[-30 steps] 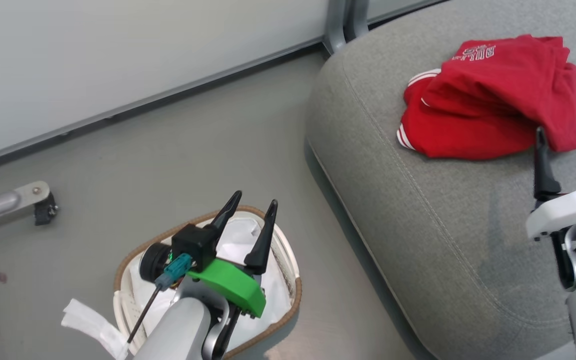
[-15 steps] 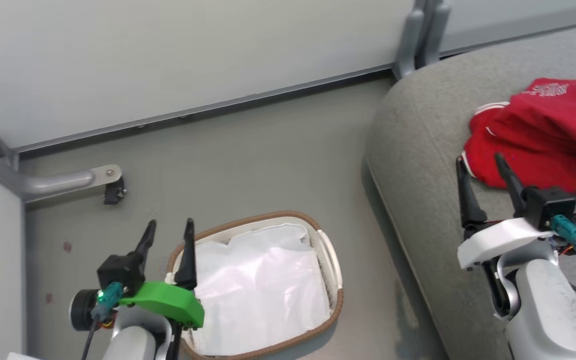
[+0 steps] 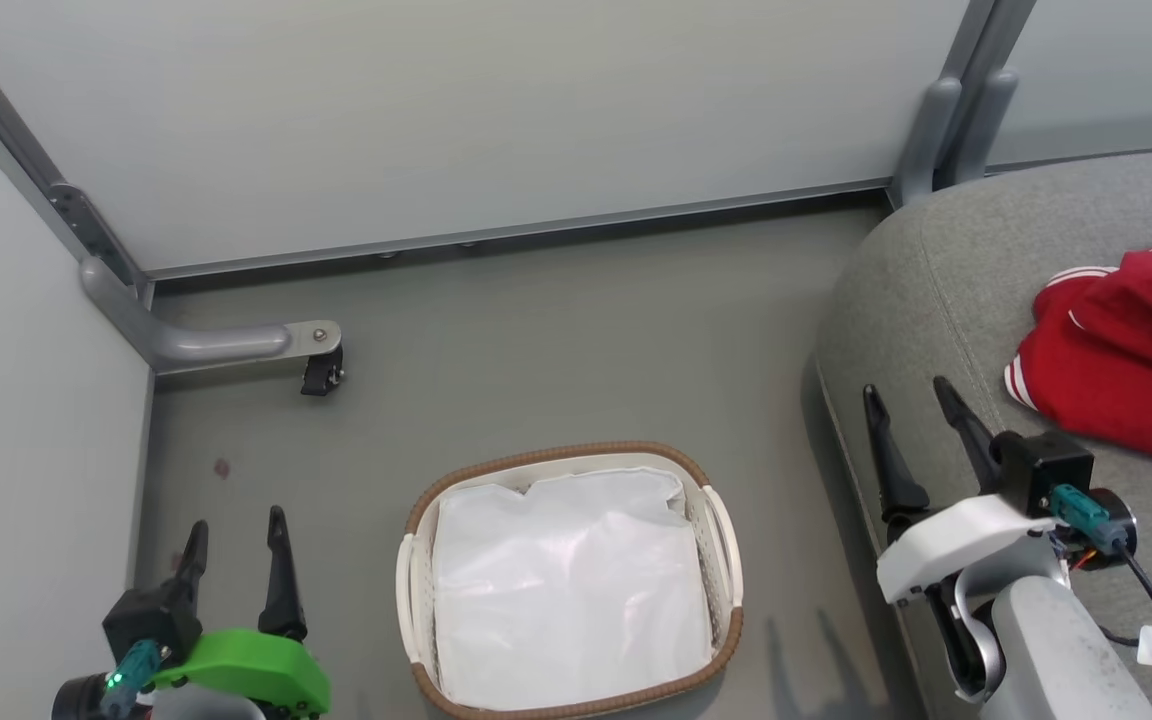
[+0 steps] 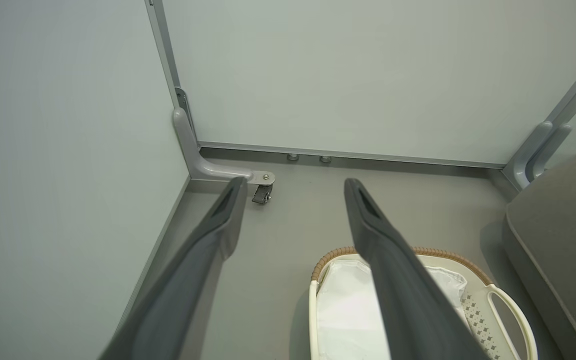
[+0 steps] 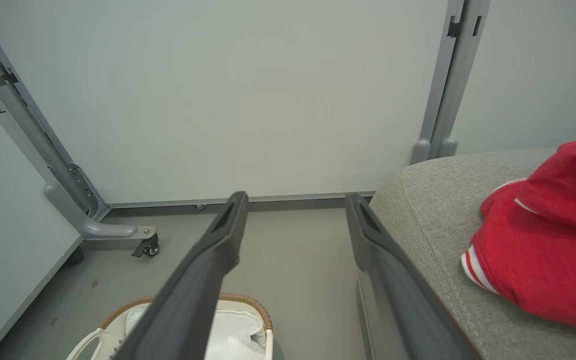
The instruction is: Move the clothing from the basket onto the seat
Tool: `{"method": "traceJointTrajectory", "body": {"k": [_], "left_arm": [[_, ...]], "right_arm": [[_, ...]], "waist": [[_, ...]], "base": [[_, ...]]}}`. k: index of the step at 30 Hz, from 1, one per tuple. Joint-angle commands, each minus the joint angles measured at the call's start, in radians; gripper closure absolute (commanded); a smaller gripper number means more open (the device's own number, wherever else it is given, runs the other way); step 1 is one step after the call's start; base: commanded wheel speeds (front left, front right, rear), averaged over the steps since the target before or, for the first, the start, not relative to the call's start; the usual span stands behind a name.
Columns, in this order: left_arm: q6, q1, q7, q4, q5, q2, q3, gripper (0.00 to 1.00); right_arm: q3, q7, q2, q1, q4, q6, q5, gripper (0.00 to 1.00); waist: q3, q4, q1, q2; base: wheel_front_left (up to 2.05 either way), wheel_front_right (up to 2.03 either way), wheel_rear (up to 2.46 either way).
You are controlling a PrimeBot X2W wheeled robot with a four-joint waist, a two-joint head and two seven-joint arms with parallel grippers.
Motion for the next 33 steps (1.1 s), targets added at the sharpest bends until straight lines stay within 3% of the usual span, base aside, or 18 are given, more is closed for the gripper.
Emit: {"method": "traceJointTrajectory", "body": {"k": [1, 9, 10, 14, 33], "left_arm": [[-0.004, 0.021, 0.001, -0.007, 0.010, 0.000, 0.015, 0.00], [-0.038, 0.068, 0.001, -0.016, -0.027, -0.003, 0.043, 0.00], [-0.035, 0.056, 0.000, -0.014, -0.026, -0.004, 0.042, 1.00], [-0.035, 0.054, 0.006, 0.018, -0.036, -0.010, 0.044, 1.00], [-0.041, 0.036, 0.101, -0.039, -0.380, -0.008, 0.059, 1.00]], "right_arm": [[0.006, -0.002, -0.004, 0.023, 0.003, -0.001, 0.013, 0.00], [0.021, -0.002, -0.003, 0.061, 0.016, -0.001, 0.041, 0.00], [0.021, 0.000, 0.001, 0.045, 0.014, 0.000, 0.038, 1.00], [0.018, 0.006, 0.007, 0.063, 0.043, 0.000, 0.050, 1.00], [-0.022, 0.100, 0.005, 0.089, -0.015, 0.000, 0.404, 1.00]], "waist": [[-0.014, 0.013, 0.0000, 0.0000], [-0.029, 0.017, 0.0000, 0.0000], [-0.029, 0.017, 0.0000, 0.0000], [-0.030, 0.017, 0.0000, 0.0000], [-0.039, 0.016, 0.0000, 0.0000]], "base": [[0.00, 0.00, 0.00], [0.00, 0.00, 0.00], [0.00, 0.00, 0.00], [0.00, 0.00, 0.00], [0.00, 0.00, 0.00]]}}
